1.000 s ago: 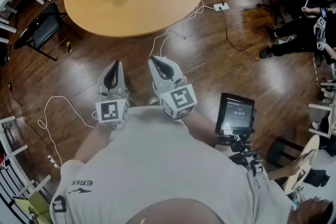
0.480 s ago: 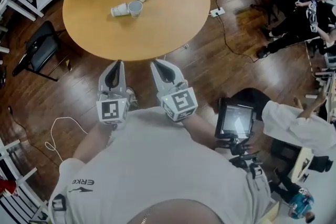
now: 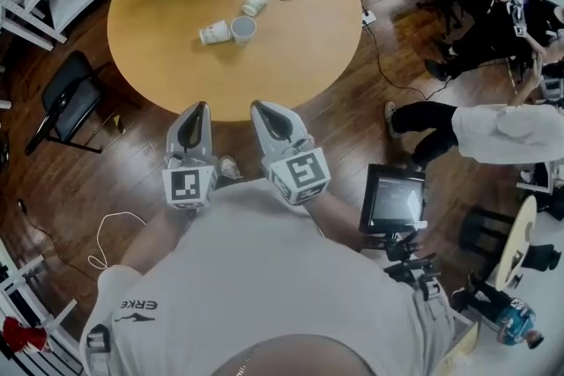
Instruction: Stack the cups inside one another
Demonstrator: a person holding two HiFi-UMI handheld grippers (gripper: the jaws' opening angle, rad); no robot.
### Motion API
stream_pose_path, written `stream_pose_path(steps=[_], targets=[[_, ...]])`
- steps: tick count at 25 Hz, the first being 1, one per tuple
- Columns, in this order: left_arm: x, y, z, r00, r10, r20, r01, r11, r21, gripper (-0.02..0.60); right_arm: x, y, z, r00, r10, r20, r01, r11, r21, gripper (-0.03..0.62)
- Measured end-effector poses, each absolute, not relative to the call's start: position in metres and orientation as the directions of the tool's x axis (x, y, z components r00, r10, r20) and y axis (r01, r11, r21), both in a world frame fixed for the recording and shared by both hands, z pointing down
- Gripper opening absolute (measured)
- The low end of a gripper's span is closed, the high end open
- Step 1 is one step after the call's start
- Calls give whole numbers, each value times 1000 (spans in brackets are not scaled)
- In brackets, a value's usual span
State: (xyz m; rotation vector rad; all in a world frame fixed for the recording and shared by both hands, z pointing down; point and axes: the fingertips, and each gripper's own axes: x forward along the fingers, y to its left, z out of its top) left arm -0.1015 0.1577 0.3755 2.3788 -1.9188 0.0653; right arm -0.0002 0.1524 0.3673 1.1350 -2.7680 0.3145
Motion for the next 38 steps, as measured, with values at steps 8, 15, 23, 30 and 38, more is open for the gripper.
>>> stream_pose_path(steps=[8,15,23,30,38], targets=[[-103,114,386,206,-975,84,-978,-204,37,2,3,106,374,-699,-684,207,-714,684,-150,14],[-99,54,386,151,-983,101,-988,-151,4,2,6,41,368,-738,-649,182,-674,721,-161,14],[-90,-3,402,92,-984,154,-995,-97,-29,2,26,-26,386,-757,-624,194,-653,727,-210,14],[-94,-20,422,76,-976,204,-997,-79,-8,2,18,-48,403,-768,-593,242,-639,736,-223,14],[-109,-43,439,131,-961,242,-987,-149,-57,2,7,-60,420,-735,-611,294,-675,700,-233,14]])
